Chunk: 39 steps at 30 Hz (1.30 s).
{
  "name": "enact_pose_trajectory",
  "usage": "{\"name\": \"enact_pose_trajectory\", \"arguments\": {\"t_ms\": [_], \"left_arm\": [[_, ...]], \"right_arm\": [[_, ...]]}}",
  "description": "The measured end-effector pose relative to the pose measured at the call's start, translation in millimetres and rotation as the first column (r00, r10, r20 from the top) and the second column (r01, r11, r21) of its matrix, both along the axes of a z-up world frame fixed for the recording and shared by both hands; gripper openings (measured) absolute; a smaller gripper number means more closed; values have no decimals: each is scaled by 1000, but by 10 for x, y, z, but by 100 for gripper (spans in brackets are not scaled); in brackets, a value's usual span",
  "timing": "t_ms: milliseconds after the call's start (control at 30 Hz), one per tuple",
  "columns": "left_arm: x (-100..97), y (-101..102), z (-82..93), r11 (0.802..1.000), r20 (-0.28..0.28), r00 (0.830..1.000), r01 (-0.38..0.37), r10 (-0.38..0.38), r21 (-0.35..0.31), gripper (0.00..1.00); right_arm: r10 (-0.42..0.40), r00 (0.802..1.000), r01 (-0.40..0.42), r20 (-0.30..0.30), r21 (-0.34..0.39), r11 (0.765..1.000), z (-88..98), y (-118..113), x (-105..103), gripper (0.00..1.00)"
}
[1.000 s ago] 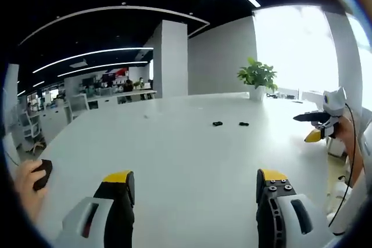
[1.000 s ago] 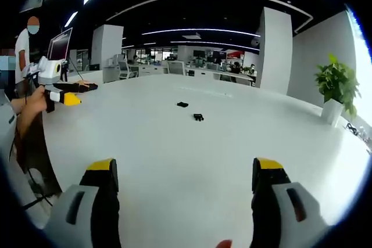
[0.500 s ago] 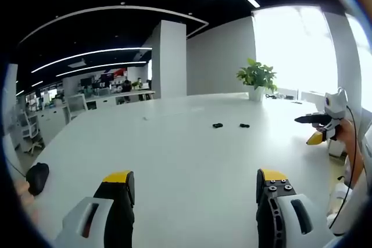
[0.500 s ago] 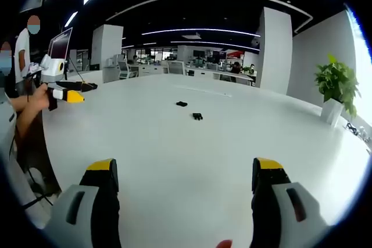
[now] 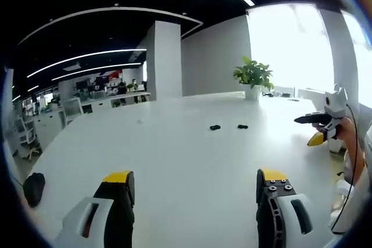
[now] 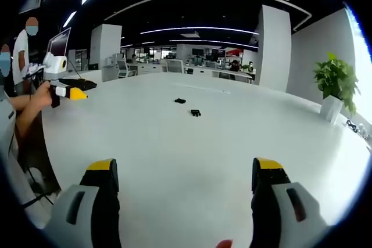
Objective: Snap the two parts of the plastic buckle together until the buckle closes and remains connected.
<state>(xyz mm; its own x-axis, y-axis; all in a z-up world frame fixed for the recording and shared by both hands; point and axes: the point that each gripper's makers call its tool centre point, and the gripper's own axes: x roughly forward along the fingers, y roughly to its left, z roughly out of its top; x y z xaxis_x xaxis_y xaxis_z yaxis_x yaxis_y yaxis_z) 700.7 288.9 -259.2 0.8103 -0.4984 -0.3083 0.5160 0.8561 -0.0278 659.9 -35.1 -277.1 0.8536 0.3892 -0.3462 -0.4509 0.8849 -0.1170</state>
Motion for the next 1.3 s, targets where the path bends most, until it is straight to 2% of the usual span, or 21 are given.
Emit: {"name": "enact_pose_trajectory", "arguments": {"t_ms": [433,1300], "left_arm": [[117,-64,84,999,17,1000,25,-26,20,88],[387,-151,313,997,77,995,59,-64,55,87]], "right_arm": [[1,1000,-1,2,-3,1000,-16,41,-54,95],[-11,1000,11,3,0,1000,23,-107,-33,95]]}}
